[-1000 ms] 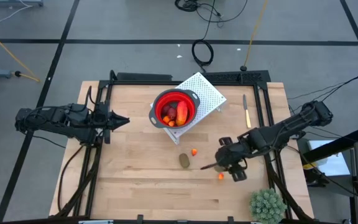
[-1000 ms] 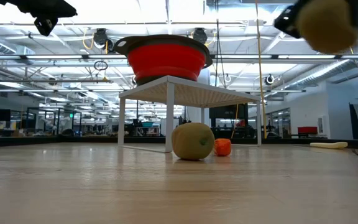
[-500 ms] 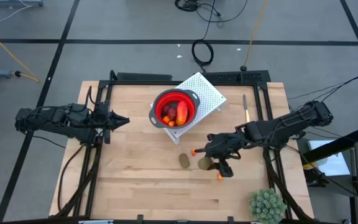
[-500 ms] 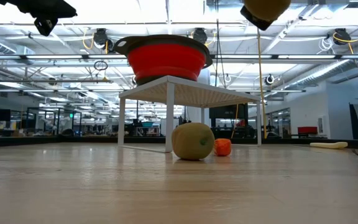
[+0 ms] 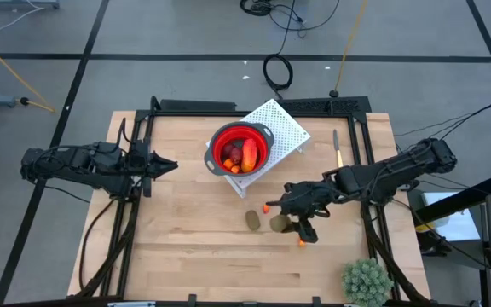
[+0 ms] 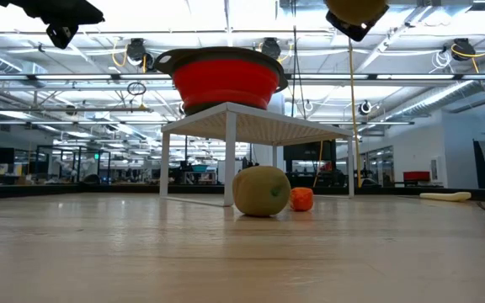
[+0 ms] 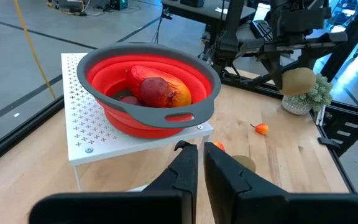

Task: Pick & Place Fruit
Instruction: Put the kiwi into the red strainer bowl on the shelf

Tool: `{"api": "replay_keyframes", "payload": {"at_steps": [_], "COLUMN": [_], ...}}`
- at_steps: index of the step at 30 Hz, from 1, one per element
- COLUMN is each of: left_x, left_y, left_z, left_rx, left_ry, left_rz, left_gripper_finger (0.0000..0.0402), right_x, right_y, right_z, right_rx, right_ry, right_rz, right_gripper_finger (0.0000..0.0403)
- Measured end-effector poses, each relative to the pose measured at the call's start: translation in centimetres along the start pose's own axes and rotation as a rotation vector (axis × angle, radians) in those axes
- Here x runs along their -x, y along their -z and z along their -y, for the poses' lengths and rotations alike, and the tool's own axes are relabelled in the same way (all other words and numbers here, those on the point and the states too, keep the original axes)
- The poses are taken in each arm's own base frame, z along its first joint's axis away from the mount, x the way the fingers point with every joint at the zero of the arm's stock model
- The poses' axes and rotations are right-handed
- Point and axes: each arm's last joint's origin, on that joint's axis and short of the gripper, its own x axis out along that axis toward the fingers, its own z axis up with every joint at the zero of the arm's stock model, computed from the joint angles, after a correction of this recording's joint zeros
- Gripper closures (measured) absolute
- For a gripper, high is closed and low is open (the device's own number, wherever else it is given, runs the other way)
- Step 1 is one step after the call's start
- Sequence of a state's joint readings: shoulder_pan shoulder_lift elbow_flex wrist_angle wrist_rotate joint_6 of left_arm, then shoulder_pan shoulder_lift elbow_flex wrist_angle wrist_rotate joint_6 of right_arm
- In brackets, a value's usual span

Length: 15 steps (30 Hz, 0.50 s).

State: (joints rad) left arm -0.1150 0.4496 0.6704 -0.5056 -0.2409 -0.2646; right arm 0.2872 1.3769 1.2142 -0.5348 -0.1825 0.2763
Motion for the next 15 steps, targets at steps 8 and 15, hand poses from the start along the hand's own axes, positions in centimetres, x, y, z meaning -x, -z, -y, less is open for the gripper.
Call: {"api": "replay_keyframes", "payload": {"at_steps": [8, 15], "left_x": [0.0, 0.0], "left_y": [0.0, 0.0], "left_z": [0.1, 0.1], "left_rx": [0.006, 0.009], "left_ry": [0.024, 0.031], "left_rz": [-0.006, -0.008], "left_gripper_finger": [0.0376, 0.0376], "right_x": [-0.4, -1.1], "right_y": [-1.7, -2.1], "right_z": [1.0, 1.4], "right_rx": [-0.213, -0.477], "right_ry": [-0.068, -0.257], "right_rz": [0.246, 0.497], "right_gripper_finger": [0.0195, 0.0195]}}
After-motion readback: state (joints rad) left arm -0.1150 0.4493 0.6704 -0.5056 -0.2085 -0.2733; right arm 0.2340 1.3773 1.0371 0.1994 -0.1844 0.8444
